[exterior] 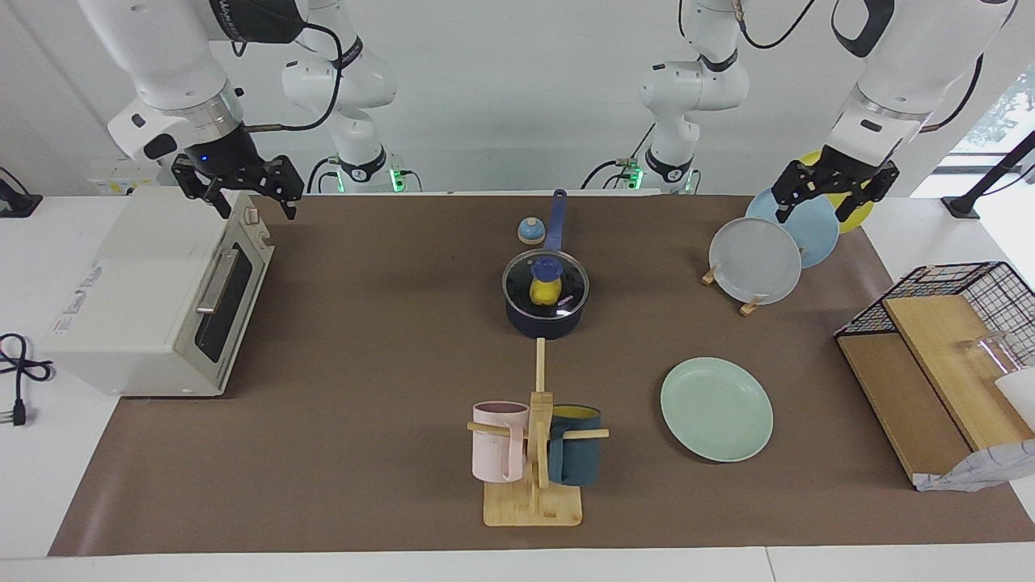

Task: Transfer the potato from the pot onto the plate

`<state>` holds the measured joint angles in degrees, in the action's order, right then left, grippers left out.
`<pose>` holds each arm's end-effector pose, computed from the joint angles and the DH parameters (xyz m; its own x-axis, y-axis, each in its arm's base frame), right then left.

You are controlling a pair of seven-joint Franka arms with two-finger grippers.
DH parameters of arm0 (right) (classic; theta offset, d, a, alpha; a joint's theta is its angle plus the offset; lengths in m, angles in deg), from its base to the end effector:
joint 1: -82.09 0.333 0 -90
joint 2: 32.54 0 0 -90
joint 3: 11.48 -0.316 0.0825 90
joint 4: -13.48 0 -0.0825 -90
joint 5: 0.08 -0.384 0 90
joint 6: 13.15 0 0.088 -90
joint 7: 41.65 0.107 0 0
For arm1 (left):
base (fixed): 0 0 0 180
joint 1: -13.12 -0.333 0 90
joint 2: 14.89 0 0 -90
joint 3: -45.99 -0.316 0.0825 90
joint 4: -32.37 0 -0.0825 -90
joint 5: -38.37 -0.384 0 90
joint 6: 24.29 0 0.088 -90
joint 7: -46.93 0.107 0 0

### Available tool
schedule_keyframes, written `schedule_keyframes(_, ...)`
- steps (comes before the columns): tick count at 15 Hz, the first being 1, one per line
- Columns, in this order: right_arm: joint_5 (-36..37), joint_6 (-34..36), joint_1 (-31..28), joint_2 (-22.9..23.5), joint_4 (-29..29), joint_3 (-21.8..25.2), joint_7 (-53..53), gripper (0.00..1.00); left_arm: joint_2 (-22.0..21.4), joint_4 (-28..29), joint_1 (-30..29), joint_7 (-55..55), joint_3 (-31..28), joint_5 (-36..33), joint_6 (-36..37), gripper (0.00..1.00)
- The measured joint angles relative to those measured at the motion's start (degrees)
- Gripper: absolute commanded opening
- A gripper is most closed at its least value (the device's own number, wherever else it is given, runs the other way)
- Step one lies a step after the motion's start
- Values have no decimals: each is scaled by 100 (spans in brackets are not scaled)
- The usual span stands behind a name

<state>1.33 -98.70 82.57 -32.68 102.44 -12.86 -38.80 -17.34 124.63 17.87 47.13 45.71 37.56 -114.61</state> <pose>0.5455 0.0149 0.6278 0.9983 -0.0192 -0.0557 -0.0177 -0.9995 0.0275 0.5401 -0.0406 0.6298 0.9966 -0.0815 0.0089 -0.0814 -0.9966 -0.0140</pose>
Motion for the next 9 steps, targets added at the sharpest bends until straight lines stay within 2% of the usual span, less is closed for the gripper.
schedule_keyframes(6, -140, -16, 194, 4, -50, -71, -10, 100, 0, 0, 0, 0, 0, 0, 0, 100)
schedule_keyframes(9, -217, 4, 708, 9, -251, -99, 364, 100, 0, 0, 0, 0, 0, 0, 0, 100)
